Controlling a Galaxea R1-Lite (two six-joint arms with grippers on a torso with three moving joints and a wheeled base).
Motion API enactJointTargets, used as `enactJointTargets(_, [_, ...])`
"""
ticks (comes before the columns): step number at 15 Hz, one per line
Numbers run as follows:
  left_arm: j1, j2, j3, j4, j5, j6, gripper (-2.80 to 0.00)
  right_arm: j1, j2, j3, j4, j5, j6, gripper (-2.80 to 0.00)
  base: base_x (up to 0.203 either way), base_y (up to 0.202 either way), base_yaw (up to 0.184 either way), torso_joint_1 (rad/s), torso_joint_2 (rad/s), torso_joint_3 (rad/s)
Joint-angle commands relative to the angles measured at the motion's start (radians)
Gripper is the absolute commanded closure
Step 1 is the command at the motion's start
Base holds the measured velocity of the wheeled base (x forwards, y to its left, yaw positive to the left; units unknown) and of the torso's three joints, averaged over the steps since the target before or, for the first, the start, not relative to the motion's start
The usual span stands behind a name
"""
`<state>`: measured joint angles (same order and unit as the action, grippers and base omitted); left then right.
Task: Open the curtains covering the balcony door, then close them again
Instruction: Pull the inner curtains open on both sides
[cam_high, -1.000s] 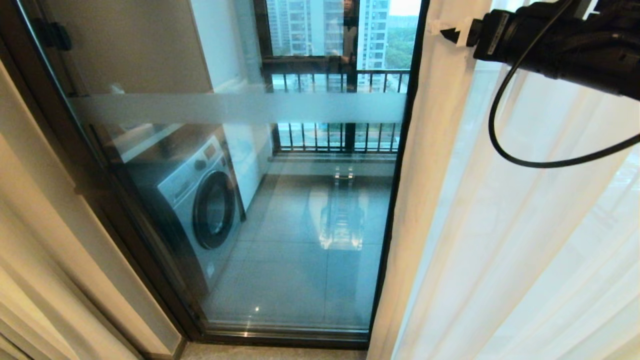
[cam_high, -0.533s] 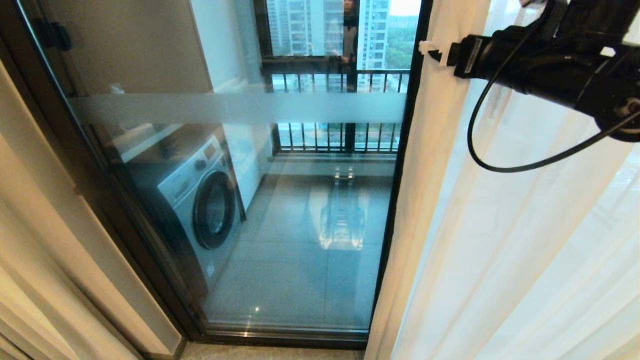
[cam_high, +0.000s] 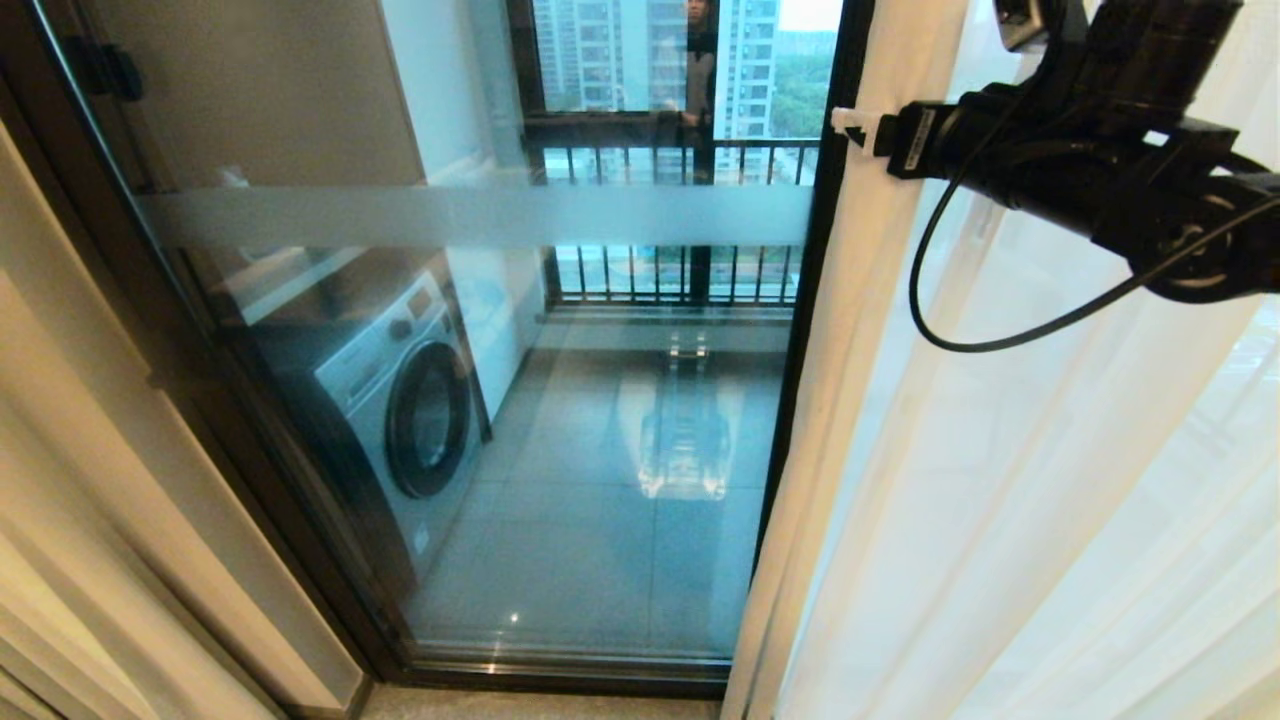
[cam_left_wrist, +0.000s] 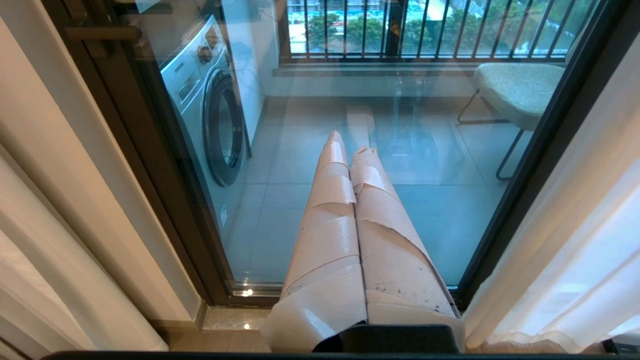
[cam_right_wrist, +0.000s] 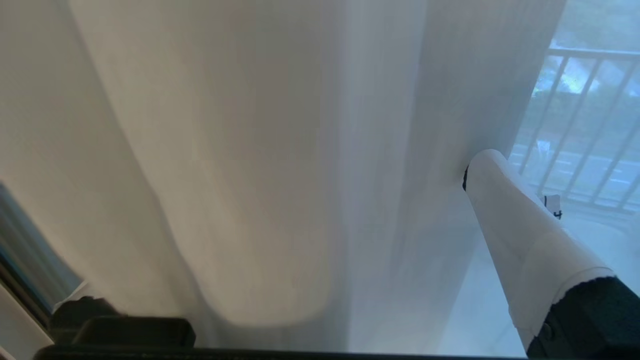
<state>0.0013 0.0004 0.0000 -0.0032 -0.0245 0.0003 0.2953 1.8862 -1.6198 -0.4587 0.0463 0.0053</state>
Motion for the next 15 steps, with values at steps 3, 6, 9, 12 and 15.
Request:
enactJointTargets(3, [0.000, 0.000, 0.000, 0.000, 0.000, 0.000, 0.00, -0.001, 0.008, 0.000, -0.003, 0.000, -0.002, 0.00, 0.000, 0.000, 0.000, 0.000, 0.00, 0.000])
enactJointTargets(6, [0.000, 0.000, 0.000, -0.001, 0.000, 0.000, 0.00, -0.004, 0.002, 0.000, -0.003, -0.002, -0.008, 0.00, 0.000, 0.000, 0.000, 0.000, 0.00, 0.000])
enactJointTargets(9, [0.000, 0.000, 0.000, -0.001, 0.000, 0.000, 0.00, -0.016, -0.010, 0.001, -0.007, -0.002, -0.010, 0.00, 0.000, 0.000, 0.000, 0.000, 0.00, 0.000])
enactJointTargets(12, [0.000, 0.000, 0.000, -0.001, 0.000, 0.000, 0.00, -0.030, -0.016, 0.005, -0.068, 0.000, -0.006, 0.00, 0.000, 0.000, 0.000, 0.000, 0.00, 0.000])
enactJointTargets(15, [0.000, 0.000, 0.000, -0.001, 0.000, 0.000, 0.00, -0.036, -0.033, 0.009, -0.094, -0.002, -0.005, 0.00, 0.000, 0.000, 0.000, 0.000, 0.00, 0.000])
